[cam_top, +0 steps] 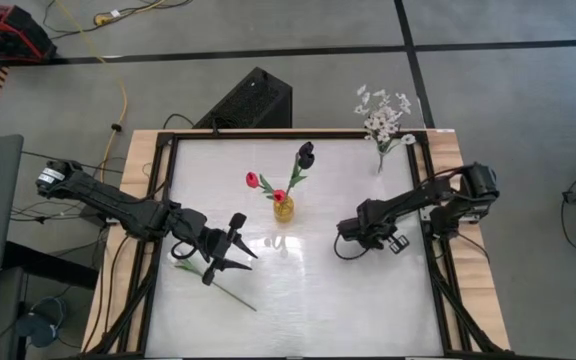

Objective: Sort flowers into vase by color
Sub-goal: Put the right white tulip into the transparent flower vase

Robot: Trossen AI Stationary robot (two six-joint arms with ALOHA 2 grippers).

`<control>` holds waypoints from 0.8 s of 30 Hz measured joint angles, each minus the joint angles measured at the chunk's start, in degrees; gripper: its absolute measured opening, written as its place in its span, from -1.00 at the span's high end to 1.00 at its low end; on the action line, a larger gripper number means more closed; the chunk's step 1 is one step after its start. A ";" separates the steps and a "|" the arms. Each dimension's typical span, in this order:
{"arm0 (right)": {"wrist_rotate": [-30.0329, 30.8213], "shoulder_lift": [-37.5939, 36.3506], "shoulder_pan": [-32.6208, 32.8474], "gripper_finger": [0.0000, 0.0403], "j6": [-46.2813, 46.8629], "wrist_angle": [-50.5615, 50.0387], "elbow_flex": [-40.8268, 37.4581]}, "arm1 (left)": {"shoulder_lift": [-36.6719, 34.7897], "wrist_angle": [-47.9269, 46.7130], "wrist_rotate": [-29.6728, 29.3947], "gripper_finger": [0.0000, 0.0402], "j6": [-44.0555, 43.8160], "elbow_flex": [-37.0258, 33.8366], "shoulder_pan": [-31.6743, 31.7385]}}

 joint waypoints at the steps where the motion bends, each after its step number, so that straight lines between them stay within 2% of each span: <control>1: 1.22 -0.13 0.52 0.88 0.00 -0.93 -0.09 | 0.00 0.00 -0.02 0.36 0.00 0.00 0.00; 4: 7.85 -1.45 2.47 0.88 0.62 -2.32 -0.11 | 0.00 0.00 -0.17 0.36 0.23 0.00 0.00; 10: 28.61 -4.70 7.32 0.88 4.58 -6.69 -0.09 | 0.00 0.05 -0.43 0.36 1.68 0.00 0.11; 16: 45.87 -7.77 10.20 0.88 7.27 -14.64 -0.08 | 0.00 0.07 -0.45 0.36 1.40 0.00 1.13; 24: 63.16 -9.78 11.93 0.88 9.08 -26.28 -0.07 | 0.00 0.11 -0.45 0.36 1.36 0.00 1.40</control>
